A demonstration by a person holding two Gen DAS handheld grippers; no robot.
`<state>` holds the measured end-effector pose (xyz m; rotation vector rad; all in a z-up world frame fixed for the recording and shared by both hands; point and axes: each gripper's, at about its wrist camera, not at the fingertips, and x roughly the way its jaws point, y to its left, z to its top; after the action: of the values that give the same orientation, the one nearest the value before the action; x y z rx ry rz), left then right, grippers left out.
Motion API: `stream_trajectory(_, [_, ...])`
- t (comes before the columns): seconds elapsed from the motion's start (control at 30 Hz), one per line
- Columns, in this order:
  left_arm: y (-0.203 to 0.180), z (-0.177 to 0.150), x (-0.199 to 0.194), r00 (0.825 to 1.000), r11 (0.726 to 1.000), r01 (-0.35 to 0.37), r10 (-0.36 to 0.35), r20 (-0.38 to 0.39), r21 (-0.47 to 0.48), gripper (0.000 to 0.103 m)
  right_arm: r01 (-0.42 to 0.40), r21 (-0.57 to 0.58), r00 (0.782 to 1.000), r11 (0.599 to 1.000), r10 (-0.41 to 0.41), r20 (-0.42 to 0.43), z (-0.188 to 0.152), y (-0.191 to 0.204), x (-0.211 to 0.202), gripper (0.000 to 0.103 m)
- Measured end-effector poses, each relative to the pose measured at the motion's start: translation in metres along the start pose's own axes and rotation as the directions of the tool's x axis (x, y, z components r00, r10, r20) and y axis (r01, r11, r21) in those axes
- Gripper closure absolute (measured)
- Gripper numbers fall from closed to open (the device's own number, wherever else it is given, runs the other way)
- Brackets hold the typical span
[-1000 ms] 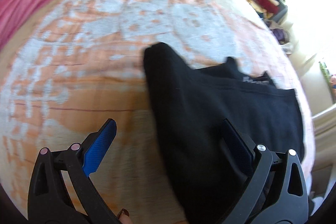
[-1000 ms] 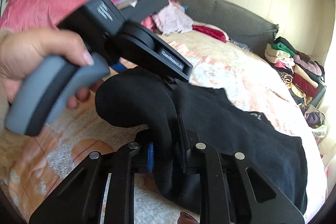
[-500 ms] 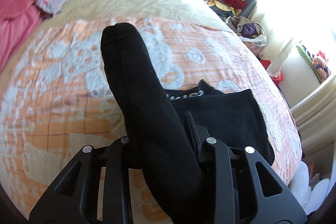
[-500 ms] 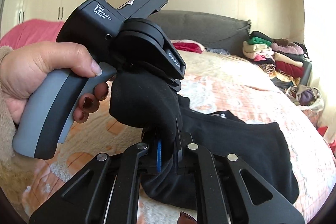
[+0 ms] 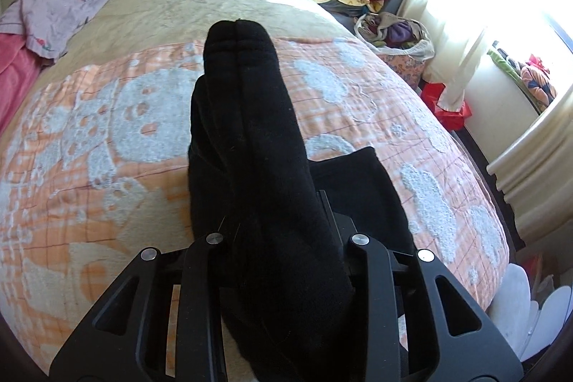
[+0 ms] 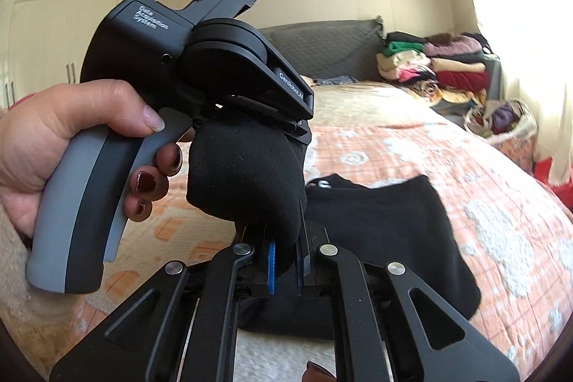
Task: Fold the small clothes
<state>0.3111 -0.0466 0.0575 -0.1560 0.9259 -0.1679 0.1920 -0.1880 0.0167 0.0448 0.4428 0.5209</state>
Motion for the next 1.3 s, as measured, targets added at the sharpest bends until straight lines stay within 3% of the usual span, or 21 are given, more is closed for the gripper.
stream_trajectory(0.33, [-0.042,-0.003,0.039,0.998,0.999,-0.007,0.01,-0.059,0.049,0.08,-0.002,0.182,0.998,0.983,0.012,-0.054,-0.017,-0.044,-0.003,0.096])
stream_trajectory(0.8, [-0.071,-0.009,0.073,0.993,0.995,-0.026,0.037,-0.112,0.096,0.078,0.002,0.29,0.996,0.957,0.024,-0.087,-0.034,-0.069,0.0,0.096])
stream_trajectory(1.17, [-0.084,-0.014,0.088,0.989,0.992,-0.034,0.051,-0.142,0.123,0.068,-0.01,0.368,0.993,0.93,0.052,-0.103,-0.041,-0.085,0.004,0.095])
stream_trajectory(1.3, [-0.088,-0.015,0.092,0.987,0.992,-0.031,0.05,-0.153,0.124,0.059,-0.019,0.404,0.991,0.914,0.07,-0.113,-0.044,-0.094,0.006,0.094])
